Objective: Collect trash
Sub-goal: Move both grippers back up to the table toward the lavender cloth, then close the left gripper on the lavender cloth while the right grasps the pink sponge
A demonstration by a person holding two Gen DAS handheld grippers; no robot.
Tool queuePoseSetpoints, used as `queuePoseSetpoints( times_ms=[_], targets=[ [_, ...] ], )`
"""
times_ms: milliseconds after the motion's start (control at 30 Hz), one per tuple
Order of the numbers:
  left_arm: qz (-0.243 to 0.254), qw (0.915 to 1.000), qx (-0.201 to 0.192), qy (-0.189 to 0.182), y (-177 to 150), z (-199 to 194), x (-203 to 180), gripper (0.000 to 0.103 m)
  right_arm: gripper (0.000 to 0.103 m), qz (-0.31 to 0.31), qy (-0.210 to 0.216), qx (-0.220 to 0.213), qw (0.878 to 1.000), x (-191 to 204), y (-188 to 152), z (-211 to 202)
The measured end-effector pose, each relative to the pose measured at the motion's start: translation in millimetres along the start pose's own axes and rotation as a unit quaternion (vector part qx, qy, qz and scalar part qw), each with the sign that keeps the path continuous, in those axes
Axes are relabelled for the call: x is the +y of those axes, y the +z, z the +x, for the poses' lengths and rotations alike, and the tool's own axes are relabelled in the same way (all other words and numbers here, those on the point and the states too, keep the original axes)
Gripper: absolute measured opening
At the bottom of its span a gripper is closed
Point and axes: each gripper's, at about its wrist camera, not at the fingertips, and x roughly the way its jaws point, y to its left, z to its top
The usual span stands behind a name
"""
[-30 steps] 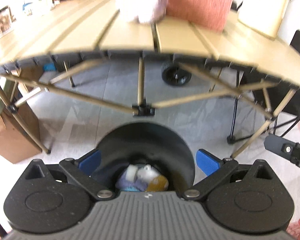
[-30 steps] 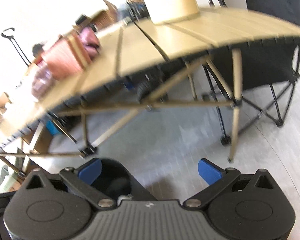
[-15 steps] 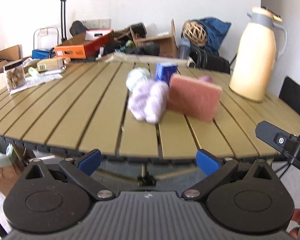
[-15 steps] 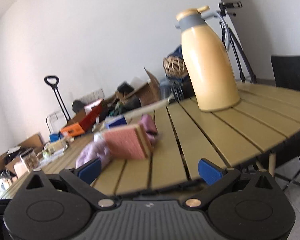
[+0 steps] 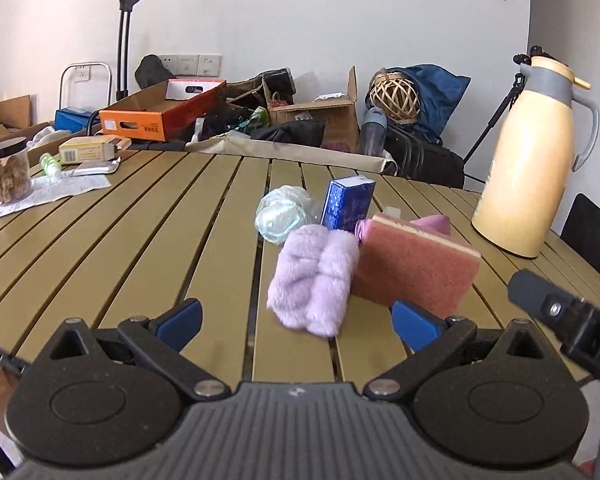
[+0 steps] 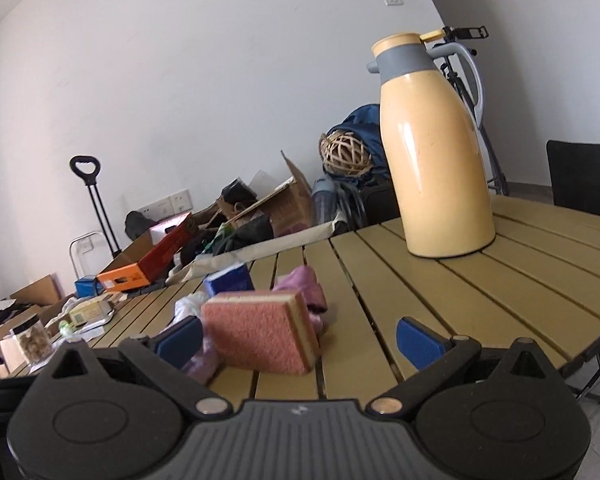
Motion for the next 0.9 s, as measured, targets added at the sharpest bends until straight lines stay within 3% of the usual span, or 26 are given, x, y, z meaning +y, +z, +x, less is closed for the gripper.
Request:
queuePoseSetpoints(
  times_ms=[267, 433, 533, 600, 733, 900],
  targets=[
    [0.008, 0.9999, -0.002, 0.009, 2, 29, -7, 0.103, 0.103, 0.007, -0.024, 0.007, 1.0, 5, -1, 22],
    [0.008, 0.9998, 0.016, 0.0, 4, 48, -7, 0.101, 0.103, 0.0, -0.033, 0.006, 0.999, 10, 0, 31],
    [0.005, 0.9995, 0.027, -0.013, 3, 59, -4, 0.076, 0.103, 0.003, -0.036, 0.005, 0.999, 10, 1, 34],
    [0.005, 0.9988, 0.042, -0.025, 1, 66, -2, 0.043, 0.103, 0.002, -0.038, 0.005, 0.999, 10, 1, 35],
    [-0.003, 0.999, 0.032, -0.032, 2, 62, 3, 0.03, 0.103, 0.004, -0.041, 0.008, 0.999, 9, 1, 38],
    [-0.023, 0.9995, 0.015, -0.017, 9, 52, 15, 0.027, 0.103, 0.004, -0.035, 0.018, 0.999, 12, 0, 43]
  ],
)
